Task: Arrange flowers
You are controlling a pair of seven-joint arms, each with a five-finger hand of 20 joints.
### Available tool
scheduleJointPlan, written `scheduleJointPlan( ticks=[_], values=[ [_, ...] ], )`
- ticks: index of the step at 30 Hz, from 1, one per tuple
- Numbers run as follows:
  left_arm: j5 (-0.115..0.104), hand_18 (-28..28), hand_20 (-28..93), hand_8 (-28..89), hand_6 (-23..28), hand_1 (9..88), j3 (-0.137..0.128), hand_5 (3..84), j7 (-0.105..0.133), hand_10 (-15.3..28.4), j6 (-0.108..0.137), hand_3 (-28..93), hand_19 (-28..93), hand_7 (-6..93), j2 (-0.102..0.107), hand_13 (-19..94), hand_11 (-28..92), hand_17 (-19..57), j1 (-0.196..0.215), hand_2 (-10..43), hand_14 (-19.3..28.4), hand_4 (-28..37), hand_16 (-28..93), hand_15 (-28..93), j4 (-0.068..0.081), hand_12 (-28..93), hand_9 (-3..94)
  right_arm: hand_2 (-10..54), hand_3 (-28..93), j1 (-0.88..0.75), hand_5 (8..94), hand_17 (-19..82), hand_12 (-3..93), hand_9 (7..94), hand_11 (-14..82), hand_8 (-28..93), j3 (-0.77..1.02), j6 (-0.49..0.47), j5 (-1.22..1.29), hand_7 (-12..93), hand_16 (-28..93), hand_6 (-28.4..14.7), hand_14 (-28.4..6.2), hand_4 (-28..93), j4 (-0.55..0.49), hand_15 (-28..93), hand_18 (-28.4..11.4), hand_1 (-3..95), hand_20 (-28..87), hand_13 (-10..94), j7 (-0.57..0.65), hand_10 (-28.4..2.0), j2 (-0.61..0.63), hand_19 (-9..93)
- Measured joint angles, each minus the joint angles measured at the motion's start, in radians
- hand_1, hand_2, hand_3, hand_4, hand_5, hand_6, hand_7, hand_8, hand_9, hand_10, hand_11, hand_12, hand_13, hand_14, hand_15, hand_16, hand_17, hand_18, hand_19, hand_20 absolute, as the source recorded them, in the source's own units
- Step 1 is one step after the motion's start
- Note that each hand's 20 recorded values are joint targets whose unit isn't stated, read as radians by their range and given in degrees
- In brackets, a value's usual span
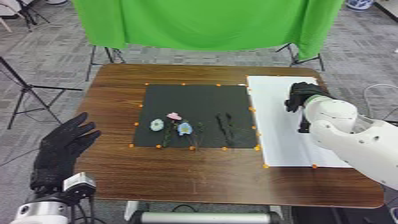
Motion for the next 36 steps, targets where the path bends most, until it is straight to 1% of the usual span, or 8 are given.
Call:
scheduleJointPlan(
  ticks=[19,25,33,36],
  values=[
    [0.000,22.6,1,-10,11.2,25.0,0.002,41.0,-0.001,19.7,0.001,83,60,15.5,-0.001,28,28,-8.8,-0.003,6.1,26.6,-20.2,-11,54,0.000,9,36.7,-8.1,92,-0.007,50.3,31,13.0,55.9,16.8,-16,-0.003,-0.002,0.001,23,10,-0.9,-6.0,-28,0.006,85,-18.9,32.7,0,71,0.001,-12.8,-0.012,93],
    [0.001,22.6,1,-10,11.3,25.0,0.002,41.0,-0.006,19.6,0.000,83,60,15.5,-0.001,28,28,-8.8,-0.009,6.1,26.6,-20.2,-11,54,0.001,8,36.8,-8.1,92,-0.009,50.5,31,13.0,56.2,16.9,-16,-0.005,-0.001,0.002,23,10,-0.9,-5.9,-28,0.005,85,-18.9,32.8,0,71,0.007,-12.7,-0.012,93],
    [0.003,22.6,1,-10,11.2,24.9,0.002,41.0,-0.022,19.7,-0.004,83,61,15.5,-0.001,28,28,-8.8,-0.021,6.0,26.6,-20.2,-11,54,0.002,8,36.7,-8.2,92,-0.023,51.1,30,13.0,57.8,17.4,-16,-0.008,-0.001,0.002,23,10,-0.7,-5.9,-28,0.003,84,-18.8,33.3,-1,72,0.016,-11.8,-0.011,93],
    [0.003,22.6,1,-10,11.3,24.9,0.002,41.0,-0.024,19.6,-0.006,83,61,15.5,-0.001,28,28,-8.8,-0.022,6.1,26.7,-20.2,-11,54,0.002,9,36.7,-8.0,91,-0.022,52.6,31,13.0,59.9,18.1,-16,-0.021,0.002,0.003,23,10,-0.4,-5.8,-28,0.001,84,-18.7,34.1,-1,73,0.020,-11.3,-0.009,93]
  ],
)
